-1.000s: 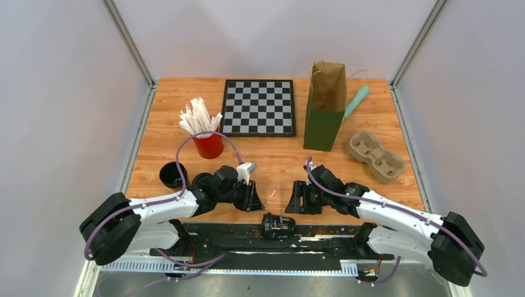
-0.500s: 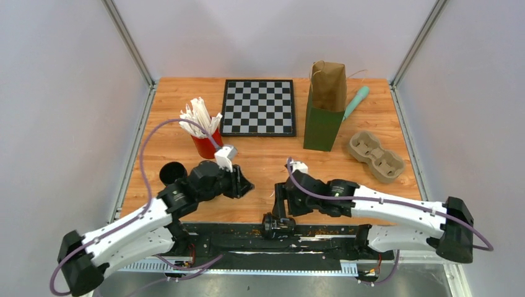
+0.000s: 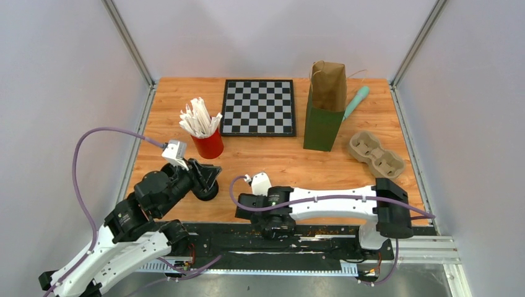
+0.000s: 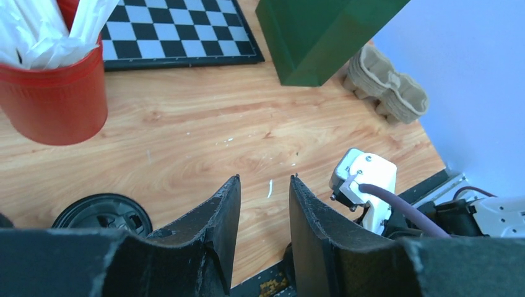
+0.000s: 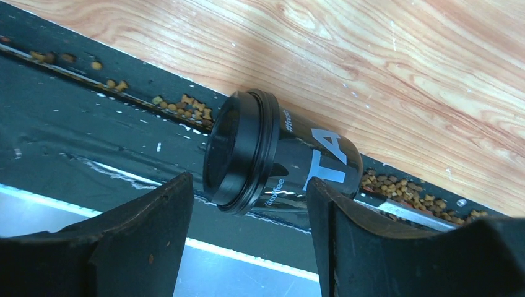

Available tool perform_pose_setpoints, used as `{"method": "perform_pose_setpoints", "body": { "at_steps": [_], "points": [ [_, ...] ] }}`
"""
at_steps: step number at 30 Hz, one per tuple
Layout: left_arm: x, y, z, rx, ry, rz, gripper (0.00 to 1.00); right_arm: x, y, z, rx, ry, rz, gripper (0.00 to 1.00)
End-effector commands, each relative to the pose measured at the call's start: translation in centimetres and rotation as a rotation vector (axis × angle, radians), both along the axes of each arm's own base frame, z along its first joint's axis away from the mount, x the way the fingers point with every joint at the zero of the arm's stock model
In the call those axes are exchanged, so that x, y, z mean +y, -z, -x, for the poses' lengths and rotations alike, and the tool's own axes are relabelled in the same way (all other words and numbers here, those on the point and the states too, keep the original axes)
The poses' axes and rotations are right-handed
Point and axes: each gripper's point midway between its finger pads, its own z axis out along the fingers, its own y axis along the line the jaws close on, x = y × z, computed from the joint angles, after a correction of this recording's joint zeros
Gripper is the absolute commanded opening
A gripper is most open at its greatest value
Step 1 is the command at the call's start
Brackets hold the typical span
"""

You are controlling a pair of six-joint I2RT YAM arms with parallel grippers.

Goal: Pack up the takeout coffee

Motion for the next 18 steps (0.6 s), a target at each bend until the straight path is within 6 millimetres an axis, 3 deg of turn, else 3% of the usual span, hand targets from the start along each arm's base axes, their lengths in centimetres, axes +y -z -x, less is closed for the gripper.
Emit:
{"method": "perform_pose_setpoints", "body": {
  "at_steps": [1,10,18],
  "points": [
    [1.5,1.1,0.4,-0.002,-0.031,-0.046,0.43,-0.8,0.1,-0.3,-0.035,0.025,0.108,0.67],
    [2.6,1.3,0.8,-0.019,-0.052,-0.038,0.43,-1.2,1.7,-0.2,-0.037,0.020,0.215,0.63],
    [2.4,1.5,0.5,-0.018,-0.055,-0.046,0.43,-1.2,1.9,-0.3,-0.039,-0.003,0.238,0.46]
  ]
}}
